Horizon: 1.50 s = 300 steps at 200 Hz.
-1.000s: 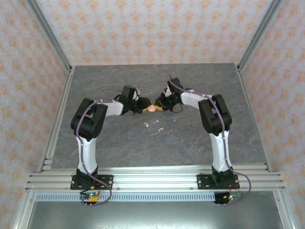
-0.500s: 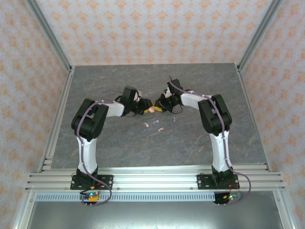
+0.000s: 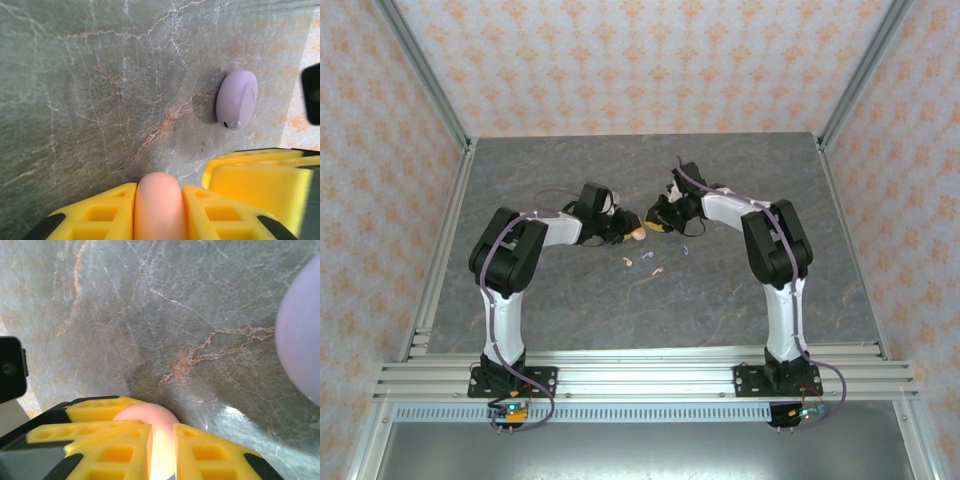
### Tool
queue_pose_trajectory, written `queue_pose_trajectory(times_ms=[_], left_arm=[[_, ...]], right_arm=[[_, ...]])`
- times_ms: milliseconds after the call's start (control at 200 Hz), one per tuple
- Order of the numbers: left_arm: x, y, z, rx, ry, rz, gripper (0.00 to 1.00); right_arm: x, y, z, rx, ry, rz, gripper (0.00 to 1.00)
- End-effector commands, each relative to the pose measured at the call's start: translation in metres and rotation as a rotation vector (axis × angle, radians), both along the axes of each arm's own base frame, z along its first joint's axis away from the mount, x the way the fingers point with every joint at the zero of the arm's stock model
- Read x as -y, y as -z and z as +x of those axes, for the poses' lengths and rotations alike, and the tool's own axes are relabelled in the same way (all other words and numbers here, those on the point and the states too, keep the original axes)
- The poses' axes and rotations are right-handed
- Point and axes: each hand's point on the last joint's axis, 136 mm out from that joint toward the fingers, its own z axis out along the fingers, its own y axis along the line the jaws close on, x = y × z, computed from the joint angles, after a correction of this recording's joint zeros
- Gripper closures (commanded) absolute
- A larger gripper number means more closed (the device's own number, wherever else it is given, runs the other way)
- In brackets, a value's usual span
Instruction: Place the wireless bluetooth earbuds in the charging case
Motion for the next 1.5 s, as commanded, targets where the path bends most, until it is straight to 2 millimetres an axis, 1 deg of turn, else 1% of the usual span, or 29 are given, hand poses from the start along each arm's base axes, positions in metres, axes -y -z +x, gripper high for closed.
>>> queue_pose_trajectory(times_ms=[0,50,120,215,240,250,270,435,566,611,736,851,891,946,1021,1176,1296,1346,1417,1497], left_arm=[[-0.002,-0.015,-0.002,0.027,0.023,0.034,0.76],[-0.003,-0.019,-0.001,0.034,0.024,0.036,0.77],[-0.003,-0.026,-0.001,0.053,0.031,0.028,0.82],[-0.003,-0.048,0.001,0.106,0.049,0.006,0.83],[-0.004,-0.050,0.002,0.114,0.057,0.008,0.83],[-0.004,-0.061,0.002,0.137,0.059,0.003,0.83],[-0.005,-0.069,0.003,0.157,0.065,0.003,0.83],[-0.009,-0.123,0.002,0.305,0.127,-0.009,0.83],[-0.009,-0.165,-0.002,0.425,0.199,-0.049,0.84],[-0.006,-0.181,-0.005,0.470,0.233,-0.068,0.84],[0.000,-0.221,-0.017,0.594,0.322,-0.102,0.85],[0.003,-0.256,-0.031,0.700,0.384,-0.132,0.85],[0.004,-0.265,-0.036,0.725,0.405,-0.145,0.85],[0.006,-0.276,-0.042,0.750,0.430,-0.164,0.85],[0.009,-0.287,-0.049,0.774,0.461,-0.192,0.86],[0.018,-0.305,-0.065,0.826,0.527,-0.220,0.86],[0.027,-0.314,-0.075,0.846,0.580,-0.229,0.87],[0.031,-0.316,-0.078,0.851,0.596,-0.235,0.89],[0.034,-0.320,-0.082,0.860,0.617,-0.247,0.89],[0.037,-0.321,-0.084,0.861,0.630,-0.248,0.89]], right_arm=[[0.012,-0.016,-0.003,0.045,0.001,-0.047,0.79],[0.016,-0.020,-0.003,0.057,0.003,-0.053,0.78],[0.021,-0.027,-0.004,0.079,0.003,-0.050,0.77],[0.032,-0.042,-0.004,0.131,0.009,-0.039,0.75],[0.035,-0.048,-0.005,0.147,0.009,-0.033,0.75],[0.037,-0.051,-0.005,0.155,0.009,-0.030,0.74],[0.040,-0.055,-0.005,0.170,0.009,-0.026,0.74],[0.058,-0.100,-0.016,0.321,-0.048,0.001,0.67],[0.065,-0.134,-0.030,0.450,-0.111,0.026,0.62],[0.064,-0.144,-0.036,0.484,-0.144,0.036,0.60],[0.058,-0.179,-0.055,0.584,-0.229,0.107,0.54],[0.052,-0.206,-0.069,0.664,-0.298,0.174,0.52],[0.048,-0.215,-0.075,0.684,-0.324,0.213,0.51],[0.044,-0.226,-0.081,0.706,-0.356,0.265,0.51],[0.039,-0.236,-0.088,0.727,-0.392,0.307,0.49],[0.027,-0.248,-0.099,0.753,-0.457,0.332,0.44],[0.022,-0.257,-0.103,0.773,-0.483,0.351,0.43],[0.019,-0.260,-0.105,0.779,-0.499,0.360,0.43],[0.016,-0.262,-0.107,0.780,-0.520,0.368,0.43],[0.014,-0.265,-0.108,0.785,-0.528,0.372,0.44]])
